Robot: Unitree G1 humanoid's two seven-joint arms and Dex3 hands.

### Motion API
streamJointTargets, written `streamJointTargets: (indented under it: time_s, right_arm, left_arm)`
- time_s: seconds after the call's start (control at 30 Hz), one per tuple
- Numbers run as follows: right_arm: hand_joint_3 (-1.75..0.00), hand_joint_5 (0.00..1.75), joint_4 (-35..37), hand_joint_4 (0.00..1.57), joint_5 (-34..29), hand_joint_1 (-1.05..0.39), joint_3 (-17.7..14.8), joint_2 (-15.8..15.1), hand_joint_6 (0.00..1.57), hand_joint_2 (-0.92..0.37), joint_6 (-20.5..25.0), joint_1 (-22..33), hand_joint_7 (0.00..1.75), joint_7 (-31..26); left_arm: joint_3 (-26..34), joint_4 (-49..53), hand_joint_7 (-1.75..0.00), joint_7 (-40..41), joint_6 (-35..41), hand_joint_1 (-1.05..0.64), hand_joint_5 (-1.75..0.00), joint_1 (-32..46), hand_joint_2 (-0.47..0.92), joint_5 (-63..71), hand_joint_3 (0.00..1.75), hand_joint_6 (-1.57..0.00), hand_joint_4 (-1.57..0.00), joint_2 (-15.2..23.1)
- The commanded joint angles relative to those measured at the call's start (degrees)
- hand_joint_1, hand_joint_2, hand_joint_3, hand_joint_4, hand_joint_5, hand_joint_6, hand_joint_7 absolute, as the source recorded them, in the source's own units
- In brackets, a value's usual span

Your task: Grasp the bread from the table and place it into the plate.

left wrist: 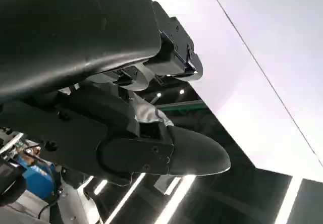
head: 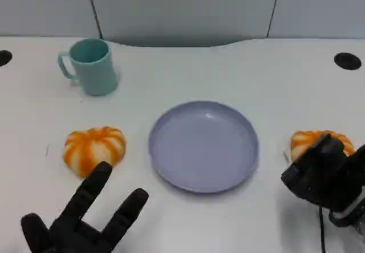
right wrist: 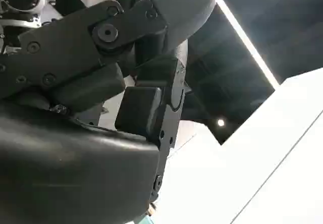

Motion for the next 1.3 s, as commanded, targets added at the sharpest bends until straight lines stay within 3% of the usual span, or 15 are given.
streamJointTargets:
  time_s: [0.03, 0.47, 0.57, 0.63, 0.73, 0.83, 0.93, 1.0, 1.07, 1.17, 1.23, 1.3]
  right_arm:
    - [0.0, 0.0, -0.17, 1.56, 0.07, -0.54, -0.22, -0.5, 1.38, -0.86, 0.05, -0.76, 0.0, 0.33]
    - [0.0, 0.0, -0.55, 1.57, 0.26, -0.55, -0.43, -0.27, 1.39, -0.86, -0.54, -0.57, 0.0, -0.21]
    - [0.0, 0.0, 0.01, 1.56, 0.8, -0.54, -1.07, 0.08, 1.39, -0.87, -0.32, -0.8, 0.0, -0.17]
    - [0.0, 0.0, 0.5, 1.56, 0.71, -0.55, -1.26, 0.24, 1.38, -0.87, -0.76, -0.97, 0.0, -0.45]
    - [0.0, 0.0, 1.42, 1.56, 0.04, -0.54, -0.91, 0.08, 1.38, -0.85, 0.44, -1.3, 0.0, -1.38]
    - [0.0, 0.0, 1.97, 1.55, -0.47, -0.53, -0.65, -0.18, 1.37, -0.85, 0.49, -1.45, 0.0, -1.67]
    - [0.0, 0.01, 1.78, 1.56, -0.62, -0.53, -0.48, -0.33, 1.38, -0.84, 1.55, -1.91, 0.0, -3.0]
    - [0.0, 0.0, 1.53, 1.55, -0.48, -0.53, -0.14, 0.05, 1.37, -0.84, 3.0, -2.57, 0.0, -1.99]
    - [0.0, 0.0, 1.14, 1.55, -0.62, -0.52, 0.41, 0.22, 1.36, -0.84, 4.27, -2.82, 0.0, -1.59]
    - [0.0, 0.0, 0.53, 1.55, -0.12, -0.52, 0.19, 0.46, 1.36, -0.84, 3.79, -2.27, 0.0, -1.29]
    - [0.0, 0.01, 0.34, 1.56, 0.11, -0.53, -0.01, 0.56, 1.36, -0.84, 3.42, -2.04, 0.0, -1.19]
    - [0.0, 0.01, -0.51, 1.56, 0.48, -0.55, -0.12, 0.7, 1.37, -0.84, 3.7, -1.44, 0.01, -1.0]
  left_arm:
    - [0.46, 0.52, 0.0, -1.01, 0.52, -1.05, -0.16, -0.41, 0.92, -0.52, 0.32, -0.49, -0.47, 0.97]
    - [0.5, -0.15, 0.0, -0.16, 0.13, -1.05, -0.17, -0.22, 0.92, -0.07, 0.31, -0.5, -0.49, 0.74]
    - [0.3, -10.87, -0.01, 8.44, -17.64, -1.03, -0.18, 3.47, 0.92, 7.97, 0.34, -0.52, -0.5, -2.85]
    - [-0.49, -26.98, -0.01, 18.54, -28.44, -0.97, -0.19, 6.16, 0.92, 17.79, 0.24, -0.52, -0.51, -3.57]
    - [0.96, -41.28, 0.0, 28.79, -36.78, -0.93, -0.19, 4.4, 0.91, 31.61, 0.1, -0.52, -0.46, 0.97]
    - [1.7, -44.9, 0.0, 35.6, -41.6, -0.78, -0.17, 0.01, 0.88, 44.31, 0.03, -0.48, -0.38, 7.1]
    - [-0.91, -36.85, 0.0, 47.05, -46.99, -0.86, -0.14, -11.24, 0.88, 64.42, 0.01, -0.46, -0.4, 17.8]
    - [-5.86, -29.06, 0.0, 51.76, -44.64, -0.88, -0.08, -17.68, 0.88, 74.85, 0.0, -0.41, -0.36, 23.83]
    - [-16.05, -10.18, 0.0, 59.87, -41.32, -0.84, -0.04, -25.04, 0.8, 86.71, 0.0, -0.37, -0.31, 27.55]
    - [-26.36, 9.72, 0.0, 69.26, -37.99, -0.76, -0.03, -31.61, 0.73, 96.29, 0.0, -0.37, -0.32, 27.88]
    - [-29.65, 16.25, -0.01, 72.77, -37.24, -0.73, -0.03, -34.03, 0.71, 98.64, 0.0, -0.38, -0.33, 27.65]
    - [-34.5, 26.63, -0.04, 77.63, -34.51, -0.65, -0.08, -36.6, 0.71, 101.89, 0.0, -0.49, -0.45, 25.31]
